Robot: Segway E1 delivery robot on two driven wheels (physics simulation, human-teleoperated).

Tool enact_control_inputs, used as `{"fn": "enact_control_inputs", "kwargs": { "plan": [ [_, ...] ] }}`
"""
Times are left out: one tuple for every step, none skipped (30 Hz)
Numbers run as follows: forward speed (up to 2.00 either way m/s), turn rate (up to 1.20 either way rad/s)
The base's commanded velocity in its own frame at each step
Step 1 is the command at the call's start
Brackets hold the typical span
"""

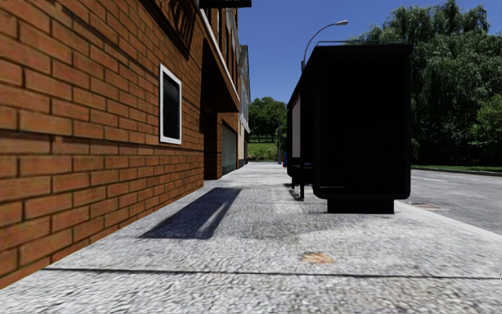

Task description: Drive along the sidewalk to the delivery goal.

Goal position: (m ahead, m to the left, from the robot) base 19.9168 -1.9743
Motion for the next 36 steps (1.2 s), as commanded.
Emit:
{"fn": "enact_control_inputs", "kwargs": {
  "plan": [
    [2.0, 0.0],
    [2.0, 0.0],
    [2.0, 0.0],
    [2.0, 0.0],
    [2.0, 0.0],
    [2.0, 0.0],
    [2.0, 0.0],
    [2.0, 0.0],
    [2.0, 0.0],
    [2.0, 0.0],
    [2.0, 0.0],
    [2.0, 0.0],
    [2.0, 0.0],
    [2.0, 0.0],
    [2.0, 0.0],
    [2.0, 0.0],
    [2.0, 0.0],
    [2.0, 0.0],
    [2.0, 0.0],
    [2.0, 0.0],
    [2.0, 0.0],
    [2.0, 0.0],
    [2.0, 0.0],
    [2.0, 0.0],
    [2.0, 0.0],
    [2.0, 0.0],
    [2.0, 0.0],
    [2.0, 0.0],
    [2.0, 0.0],
    [2.0, 0.0],
    [2.0, 0.0],
    [2.0, 0.0],
    [2.0, 0.0],
    [2.0, 0.0],
    [2.0, 0.0],
    [2.0, 0.0]
  ]
}}
